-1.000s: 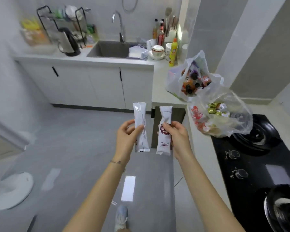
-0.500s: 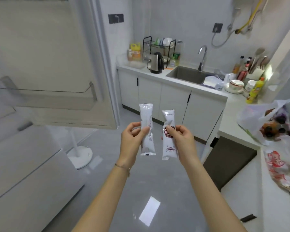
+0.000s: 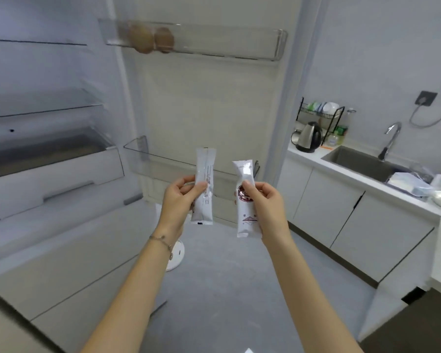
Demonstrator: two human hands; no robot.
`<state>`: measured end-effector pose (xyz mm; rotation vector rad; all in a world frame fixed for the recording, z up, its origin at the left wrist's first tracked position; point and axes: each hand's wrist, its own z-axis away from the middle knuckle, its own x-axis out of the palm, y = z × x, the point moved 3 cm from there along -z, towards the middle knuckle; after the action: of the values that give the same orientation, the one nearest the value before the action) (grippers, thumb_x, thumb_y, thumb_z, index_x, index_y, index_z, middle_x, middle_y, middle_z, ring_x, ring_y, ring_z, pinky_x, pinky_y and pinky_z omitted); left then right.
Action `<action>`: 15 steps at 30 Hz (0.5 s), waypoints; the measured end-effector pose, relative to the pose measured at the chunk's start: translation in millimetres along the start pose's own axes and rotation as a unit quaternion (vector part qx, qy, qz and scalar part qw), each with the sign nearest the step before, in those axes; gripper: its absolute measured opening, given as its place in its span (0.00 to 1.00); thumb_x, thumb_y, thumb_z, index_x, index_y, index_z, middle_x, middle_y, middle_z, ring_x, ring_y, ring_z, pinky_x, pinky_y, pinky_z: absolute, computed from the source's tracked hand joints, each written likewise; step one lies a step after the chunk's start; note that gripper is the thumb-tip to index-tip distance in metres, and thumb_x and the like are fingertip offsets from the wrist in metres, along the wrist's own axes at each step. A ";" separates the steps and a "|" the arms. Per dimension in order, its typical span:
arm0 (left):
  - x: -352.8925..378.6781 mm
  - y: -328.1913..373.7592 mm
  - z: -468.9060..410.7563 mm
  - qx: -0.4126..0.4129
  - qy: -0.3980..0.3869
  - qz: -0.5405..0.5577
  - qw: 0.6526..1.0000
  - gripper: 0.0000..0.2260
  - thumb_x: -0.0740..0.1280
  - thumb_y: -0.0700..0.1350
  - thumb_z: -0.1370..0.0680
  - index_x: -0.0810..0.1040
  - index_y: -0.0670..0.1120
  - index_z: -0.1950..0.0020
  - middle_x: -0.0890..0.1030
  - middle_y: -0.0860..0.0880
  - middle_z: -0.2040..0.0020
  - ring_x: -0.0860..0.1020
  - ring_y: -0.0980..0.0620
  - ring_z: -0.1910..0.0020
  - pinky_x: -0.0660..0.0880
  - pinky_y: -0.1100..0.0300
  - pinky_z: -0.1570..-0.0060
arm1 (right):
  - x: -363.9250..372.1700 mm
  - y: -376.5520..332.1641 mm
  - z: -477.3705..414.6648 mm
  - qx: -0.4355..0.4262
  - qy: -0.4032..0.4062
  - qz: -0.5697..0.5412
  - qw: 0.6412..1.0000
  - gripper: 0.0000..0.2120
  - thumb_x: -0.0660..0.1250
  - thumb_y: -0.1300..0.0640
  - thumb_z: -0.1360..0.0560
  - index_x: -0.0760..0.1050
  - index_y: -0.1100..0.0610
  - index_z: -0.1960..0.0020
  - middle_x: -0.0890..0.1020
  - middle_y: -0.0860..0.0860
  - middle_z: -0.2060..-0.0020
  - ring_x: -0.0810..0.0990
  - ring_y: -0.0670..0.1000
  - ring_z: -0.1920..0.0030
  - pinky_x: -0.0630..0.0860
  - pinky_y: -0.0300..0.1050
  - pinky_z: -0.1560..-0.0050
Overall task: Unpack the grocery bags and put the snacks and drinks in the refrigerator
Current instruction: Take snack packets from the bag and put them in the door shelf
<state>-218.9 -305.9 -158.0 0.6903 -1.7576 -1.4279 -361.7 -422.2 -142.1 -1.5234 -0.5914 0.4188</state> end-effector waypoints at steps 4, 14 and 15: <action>-41.8 29.0 -49.8 0.029 -0.020 -0.022 0.999 0.08 0.70 0.40 0.24 0.78 0.44 0.46 0.85 0.53 0.60 0.82 0.55 0.62 0.78 0.61 0.62 | 49.5 -16.9 -38.3 -0.033 0.001 0.020 0.999 0.09 0.71 0.51 0.26 0.80 0.57 0.52 0.86 0.55 0.56 0.84 0.57 0.53 0.79 0.54 0.49; -80.4 71.2 -131.2 0.049 -0.079 -0.029 0.995 0.08 0.71 0.41 0.24 0.78 0.44 0.46 0.85 0.48 0.58 0.81 0.52 0.61 0.77 0.60 0.62 | 130.1 -46.1 -103.5 -0.071 0.010 0.041 0.997 0.03 0.70 0.54 0.25 0.80 0.53 0.55 0.85 0.47 0.63 0.83 0.47 0.62 0.78 0.45 0.58; -84.2 75.2 -137.6 0.058 -0.078 -0.034 0.995 0.08 0.70 0.41 0.24 0.78 0.45 0.46 0.85 0.49 0.58 0.81 0.52 0.61 0.76 0.61 0.63 | 134.9 -49.0 -110.1 -0.078 0.009 0.044 0.996 0.03 0.70 0.54 0.26 0.80 0.52 0.56 0.85 0.47 0.64 0.82 0.45 0.64 0.77 0.42 0.61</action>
<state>-54.3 -299.4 -90.7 0.7219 -1.9671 -1.4691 -193.9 -430.4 -75.0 -1.7064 -0.5545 0.4335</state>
